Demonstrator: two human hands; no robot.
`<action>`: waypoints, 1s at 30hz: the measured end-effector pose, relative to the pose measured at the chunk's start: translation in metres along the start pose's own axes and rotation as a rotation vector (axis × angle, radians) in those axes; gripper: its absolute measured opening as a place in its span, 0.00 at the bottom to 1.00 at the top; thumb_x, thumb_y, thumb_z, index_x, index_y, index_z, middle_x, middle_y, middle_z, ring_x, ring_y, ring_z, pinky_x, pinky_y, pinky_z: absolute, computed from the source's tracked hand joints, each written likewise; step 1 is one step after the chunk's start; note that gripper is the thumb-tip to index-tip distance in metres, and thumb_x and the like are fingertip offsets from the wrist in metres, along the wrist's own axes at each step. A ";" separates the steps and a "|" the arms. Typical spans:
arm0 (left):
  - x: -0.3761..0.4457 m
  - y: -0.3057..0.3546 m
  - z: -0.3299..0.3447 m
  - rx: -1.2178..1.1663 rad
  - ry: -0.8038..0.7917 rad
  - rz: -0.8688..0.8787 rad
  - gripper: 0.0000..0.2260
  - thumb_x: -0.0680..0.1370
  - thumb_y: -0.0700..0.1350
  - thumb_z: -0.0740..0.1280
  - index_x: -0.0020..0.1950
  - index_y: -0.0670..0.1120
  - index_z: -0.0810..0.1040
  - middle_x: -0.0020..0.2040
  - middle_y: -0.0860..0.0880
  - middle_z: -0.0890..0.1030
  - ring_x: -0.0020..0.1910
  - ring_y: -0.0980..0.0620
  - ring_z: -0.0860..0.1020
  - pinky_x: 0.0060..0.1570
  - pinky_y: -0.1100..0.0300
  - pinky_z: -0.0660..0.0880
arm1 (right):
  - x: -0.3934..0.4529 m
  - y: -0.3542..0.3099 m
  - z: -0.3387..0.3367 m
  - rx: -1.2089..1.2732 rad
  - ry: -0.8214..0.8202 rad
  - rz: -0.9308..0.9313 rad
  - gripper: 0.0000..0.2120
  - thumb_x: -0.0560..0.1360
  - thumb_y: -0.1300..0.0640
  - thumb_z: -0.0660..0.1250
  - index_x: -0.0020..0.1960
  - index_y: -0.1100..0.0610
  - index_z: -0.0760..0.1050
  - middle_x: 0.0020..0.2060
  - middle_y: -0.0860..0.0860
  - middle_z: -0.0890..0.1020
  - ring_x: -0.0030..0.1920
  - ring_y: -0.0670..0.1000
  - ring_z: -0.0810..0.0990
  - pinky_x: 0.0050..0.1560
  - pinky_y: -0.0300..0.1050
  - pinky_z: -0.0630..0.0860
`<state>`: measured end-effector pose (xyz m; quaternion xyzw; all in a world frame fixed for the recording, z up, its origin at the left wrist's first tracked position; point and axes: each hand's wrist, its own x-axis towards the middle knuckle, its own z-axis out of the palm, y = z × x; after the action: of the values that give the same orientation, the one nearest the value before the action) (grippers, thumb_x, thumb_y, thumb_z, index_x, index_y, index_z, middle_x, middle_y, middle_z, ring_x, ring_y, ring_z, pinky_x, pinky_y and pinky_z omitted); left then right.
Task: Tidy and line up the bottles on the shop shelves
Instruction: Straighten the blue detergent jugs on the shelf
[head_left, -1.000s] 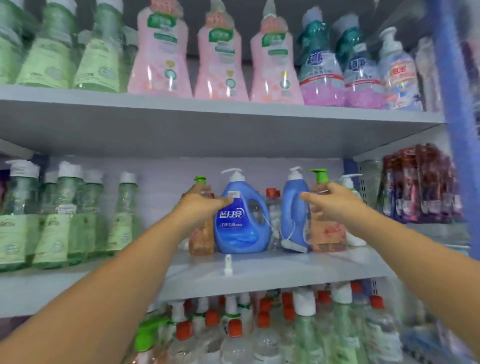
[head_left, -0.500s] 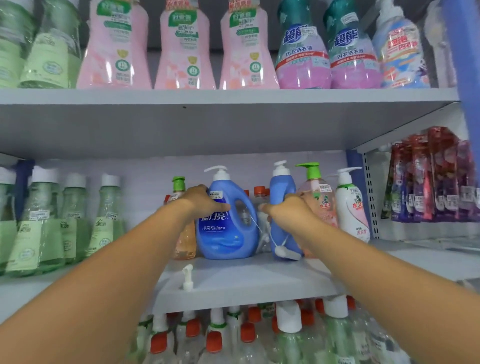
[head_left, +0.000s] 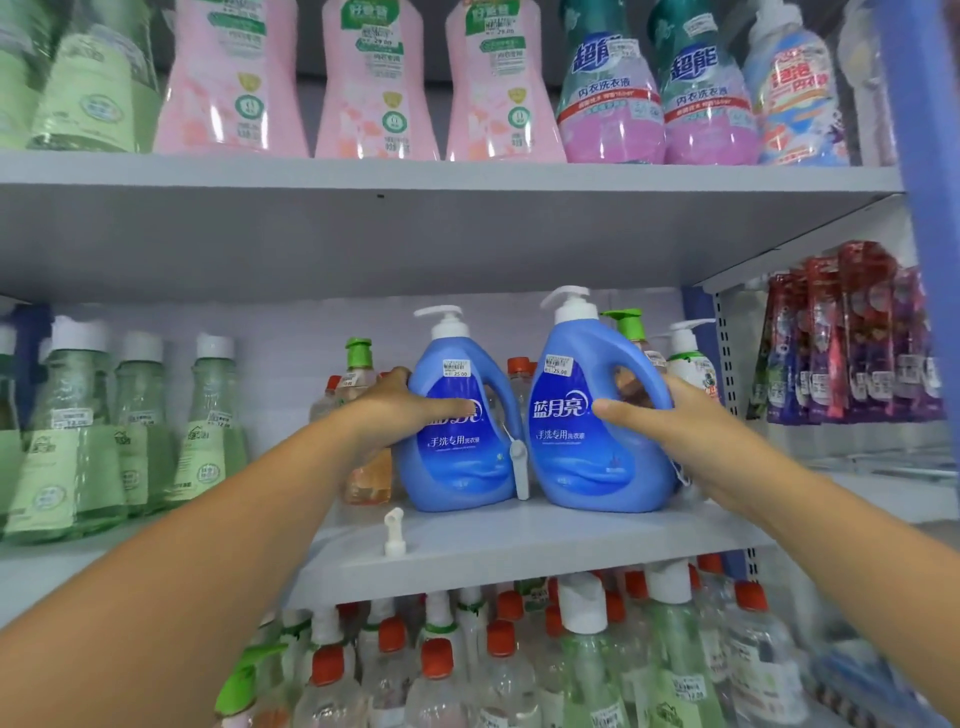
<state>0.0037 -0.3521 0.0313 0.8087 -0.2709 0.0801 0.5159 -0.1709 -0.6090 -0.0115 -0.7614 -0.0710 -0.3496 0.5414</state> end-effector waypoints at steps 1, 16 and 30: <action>-0.004 0.000 0.000 0.002 0.005 0.006 0.36 0.65 0.59 0.83 0.64 0.48 0.70 0.55 0.48 0.83 0.49 0.49 0.85 0.42 0.54 0.85 | -0.001 0.000 0.001 -0.013 -0.045 -0.001 0.23 0.66 0.46 0.81 0.58 0.49 0.80 0.50 0.47 0.87 0.50 0.49 0.87 0.49 0.49 0.84; -0.115 -0.046 -0.060 -0.188 0.370 0.120 0.31 0.59 0.60 0.84 0.56 0.56 0.75 0.43 0.63 0.85 0.40 0.63 0.85 0.31 0.68 0.79 | -0.016 -0.008 0.039 0.121 -0.224 0.058 0.30 0.57 0.49 0.86 0.58 0.51 0.83 0.52 0.54 0.88 0.52 0.57 0.87 0.59 0.59 0.81; -0.283 -0.041 -0.155 -0.113 0.754 0.207 0.26 0.63 0.56 0.84 0.57 0.58 0.78 0.51 0.58 0.86 0.47 0.58 0.86 0.39 0.61 0.83 | -0.067 -0.096 0.134 0.167 -0.118 -0.331 0.21 0.60 0.47 0.84 0.50 0.43 0.79 0.42 0.32 0.84 0.40 0.34 0.84 0.28 0.31 0.77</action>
<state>-0.1891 -0.1026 -0.0463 0.6613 -0.1465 0.4078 0.6123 -0.2063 -0.4357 -0.0006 -0.7109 -0.2556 -0.3813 0.5329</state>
